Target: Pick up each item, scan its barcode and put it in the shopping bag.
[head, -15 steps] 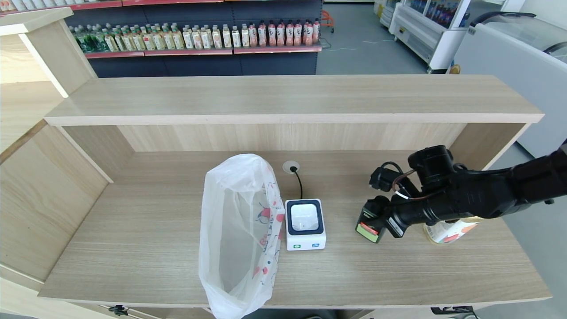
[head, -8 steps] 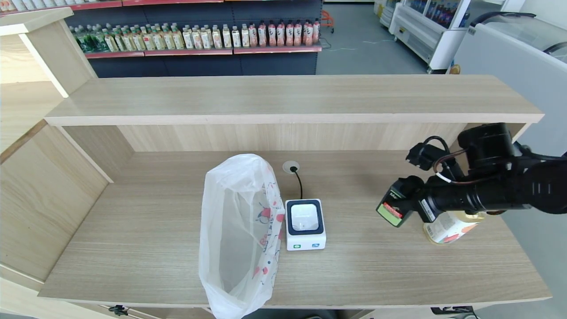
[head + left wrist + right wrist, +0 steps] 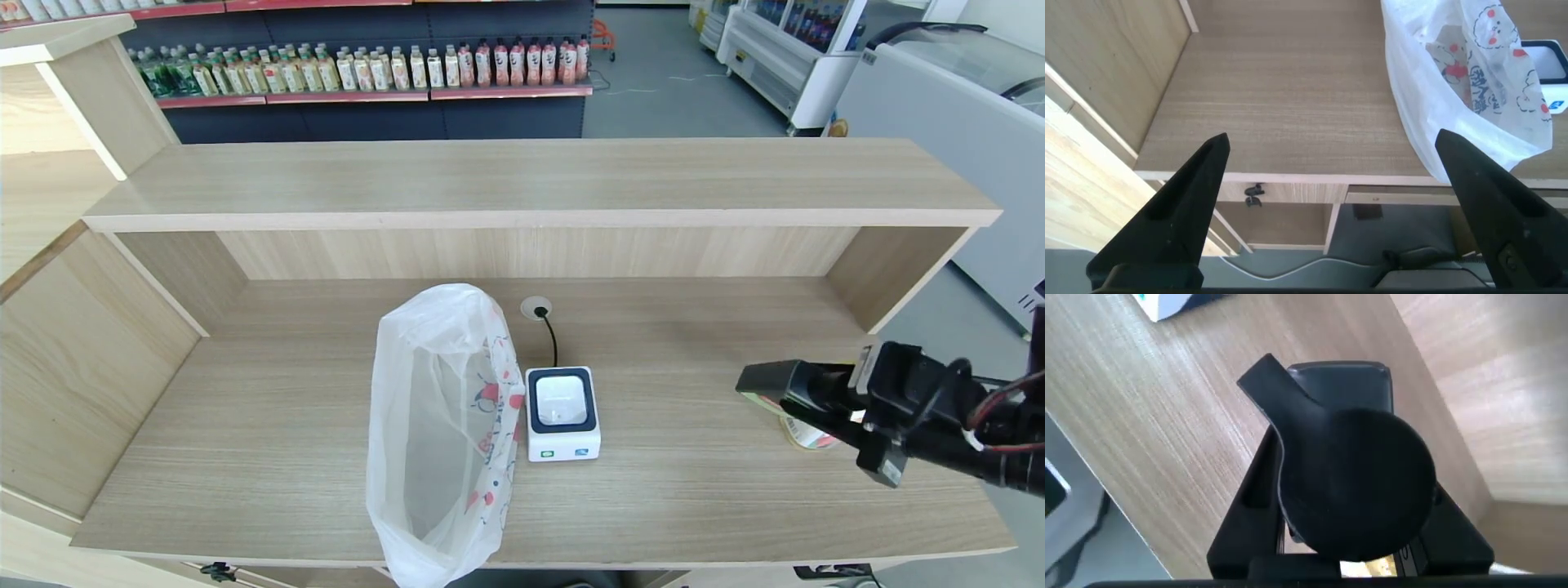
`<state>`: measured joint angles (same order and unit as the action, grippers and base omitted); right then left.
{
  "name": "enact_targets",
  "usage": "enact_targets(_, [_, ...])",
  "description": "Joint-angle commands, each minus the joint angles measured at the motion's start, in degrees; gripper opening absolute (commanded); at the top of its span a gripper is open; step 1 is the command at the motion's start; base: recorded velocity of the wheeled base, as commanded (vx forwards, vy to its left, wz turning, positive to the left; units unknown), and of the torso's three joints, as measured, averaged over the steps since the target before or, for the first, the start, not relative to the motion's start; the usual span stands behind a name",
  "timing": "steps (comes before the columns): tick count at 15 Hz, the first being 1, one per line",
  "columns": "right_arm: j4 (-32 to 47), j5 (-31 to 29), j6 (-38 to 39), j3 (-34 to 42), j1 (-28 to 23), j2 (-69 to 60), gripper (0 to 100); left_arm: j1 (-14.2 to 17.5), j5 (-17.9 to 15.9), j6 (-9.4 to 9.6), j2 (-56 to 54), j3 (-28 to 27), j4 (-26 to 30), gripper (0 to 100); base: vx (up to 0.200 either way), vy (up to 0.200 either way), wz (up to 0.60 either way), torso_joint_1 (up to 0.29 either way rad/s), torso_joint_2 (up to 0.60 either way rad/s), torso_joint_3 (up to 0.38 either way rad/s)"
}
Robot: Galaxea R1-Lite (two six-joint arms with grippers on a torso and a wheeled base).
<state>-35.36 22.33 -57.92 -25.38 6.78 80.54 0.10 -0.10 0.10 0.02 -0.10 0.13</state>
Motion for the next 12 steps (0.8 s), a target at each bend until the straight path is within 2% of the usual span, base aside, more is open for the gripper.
enact_targets(1, [-0.93,7.99,-12.22,4.29,-0.01,-2.76,0,-0.01,0.01,-0.01,-0.02,0.01,0.04,100,0.0,0.0,0.0,0.0,0.0,0.0])
enact_targets(2, [1.79,13.35,-25.84,4.29,0.34,-0.83,0,0.08,0.01,-0.01,-0.02,0.01,-0.05,100,0.0,0.0,0.0,0.0,0.0,0.0])
enact_targets(4, [8.21,15.81,-46.32,4.29,3.42,1.9,0,0.08,0.1,-0.01,-0.02,0.01,0.04,100,0.0,0.0,0.0,0.0,0.0,0.0])
enact_targets(5, [11.37,15.72,-53.53,4.37,5.18,3.3,0,0.08,0.01,-0.01,-0.02,0.01,0.04,100,0.0,0.0,0.0,0.0,0.0,0.0])
enact_targets(7, [12.07,15.64,-66.1,3.23,10.98,8.49,0,0.08,0.01,-0.01,-0.02,0.01,-0.05,100,0.0,0.0,0.0,0.0,0.0,0.0])
enact_targets(8, [9.88,15.72,-70.4,1.65,15.55,11.04,0,0.08,0.01,-0.01,-0.02,0.01,0.04,100,0.0,0.0,0.0,0.0,0.0,0.0])
enact_targets(10, [0.56,15.81,-72.25,0.86,23.37,14.99,0,0.08,0.01,-0.01,-0.02,0.01,0.04,100,0.0,0.0,0.0,0.0,0.0,0.0])
enact_targets(12, [-10.07,15.81,-73.39,0.77,27.24,19.21,0,-0.01,0.01,-0.01,-0.02,0.01,-0.05,100,0.0,0.0,0.0,0.0,0.0,0.0])
